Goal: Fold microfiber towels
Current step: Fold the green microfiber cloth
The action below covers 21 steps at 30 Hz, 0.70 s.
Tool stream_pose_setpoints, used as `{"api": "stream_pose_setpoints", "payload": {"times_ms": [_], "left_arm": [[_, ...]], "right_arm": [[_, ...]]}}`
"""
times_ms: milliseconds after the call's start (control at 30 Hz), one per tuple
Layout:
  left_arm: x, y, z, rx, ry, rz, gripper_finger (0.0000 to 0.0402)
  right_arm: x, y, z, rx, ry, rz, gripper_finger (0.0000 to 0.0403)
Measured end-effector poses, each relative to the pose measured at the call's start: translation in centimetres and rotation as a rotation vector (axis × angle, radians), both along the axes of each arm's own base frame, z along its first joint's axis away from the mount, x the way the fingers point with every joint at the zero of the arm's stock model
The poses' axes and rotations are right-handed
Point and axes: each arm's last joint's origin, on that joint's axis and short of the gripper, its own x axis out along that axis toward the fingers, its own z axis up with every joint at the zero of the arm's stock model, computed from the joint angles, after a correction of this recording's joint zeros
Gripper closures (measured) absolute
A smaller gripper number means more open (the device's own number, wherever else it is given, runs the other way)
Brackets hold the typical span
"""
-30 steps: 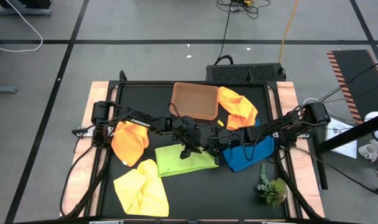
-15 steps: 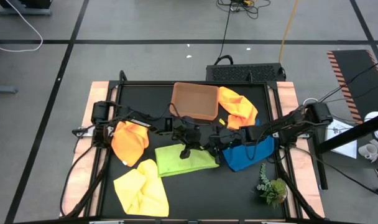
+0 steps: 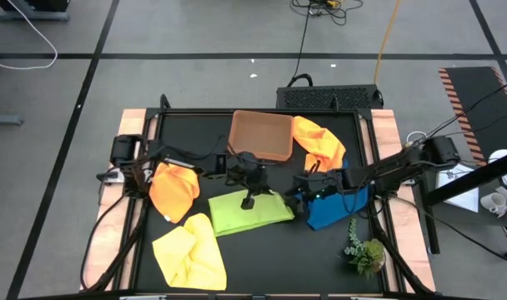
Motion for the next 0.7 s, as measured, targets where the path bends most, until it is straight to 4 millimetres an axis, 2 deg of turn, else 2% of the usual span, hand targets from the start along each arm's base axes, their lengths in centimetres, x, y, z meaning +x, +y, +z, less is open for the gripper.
{"api": "stream_pose_setpoints", "payload": {"times_ms": [100,200,333,700], "left_arm": [[-0.1,0.0,0.4,0.023,-0.009,0.007,0.0398],[-0.1,0.0,0.4,0.028,-0.007,0.015,0.0398],[-0.2,0.1,0.2,0.051,0.017,0.04,0.0398],[-0.3,0.2,0.1,0.06,0.029,0.057,0.0397]], "right_arm": [[-0.3,0.2,-0.6,0.088,-0.057,0.024,0.0155],[-0.5,0.3,-0.6,0.155,-0.144,0.063,0.0139],[-0.9,0.4,-0.4,0.215,-0.214,0.11,0.0138],[-1.5,0.3,-1.7,0.174,-0.102,0.058,0.015]]}}
